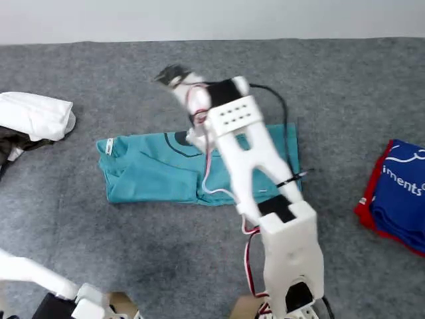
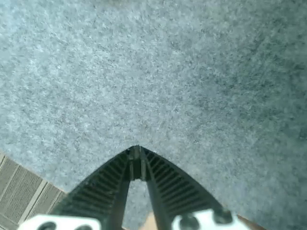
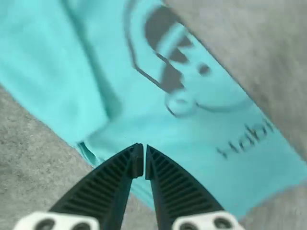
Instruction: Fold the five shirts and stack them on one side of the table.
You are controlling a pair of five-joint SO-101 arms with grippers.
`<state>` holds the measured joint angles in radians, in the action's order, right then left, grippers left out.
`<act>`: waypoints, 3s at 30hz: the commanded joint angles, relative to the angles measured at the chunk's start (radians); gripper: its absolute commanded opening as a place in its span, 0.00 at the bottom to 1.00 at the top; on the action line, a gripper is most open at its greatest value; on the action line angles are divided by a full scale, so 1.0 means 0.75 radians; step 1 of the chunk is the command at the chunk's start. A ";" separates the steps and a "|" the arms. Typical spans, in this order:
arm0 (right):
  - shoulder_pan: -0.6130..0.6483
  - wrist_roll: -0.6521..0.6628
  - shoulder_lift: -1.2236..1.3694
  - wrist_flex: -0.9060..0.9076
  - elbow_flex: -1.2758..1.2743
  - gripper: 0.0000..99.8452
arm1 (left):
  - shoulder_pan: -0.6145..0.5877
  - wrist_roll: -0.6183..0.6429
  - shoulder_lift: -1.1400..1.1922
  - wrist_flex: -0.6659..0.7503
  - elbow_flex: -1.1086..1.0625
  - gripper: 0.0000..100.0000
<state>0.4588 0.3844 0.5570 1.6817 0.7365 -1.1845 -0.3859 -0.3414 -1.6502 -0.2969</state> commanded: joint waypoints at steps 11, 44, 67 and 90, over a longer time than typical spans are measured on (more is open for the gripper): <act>-0.396 -0.354 -0.120 0.122 0.053 0.02 | 0.102 0.061 -0.364 -0.139 0.285 0.00; -0.510 -0.622 0.375 -0.165 0.057 0.30 | 0.194 -0.004 -0.585 -0.123 0.042 0.00; -0.515 -0.687 0.482 -0.146 0.057 0.04 | 0.194 -0.004 -0.589 -0.090 -0.015 0.00; -0.860 -0.340 0.277 -0.144 0.057 0.01 | 0.194 -0.004 -0.595 -0.090 -0.013 0.00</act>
<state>-0.1350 0.0760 0.8378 1.5835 0.7564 -1.0434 -0.3828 -0.7695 -1.7315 -0.3092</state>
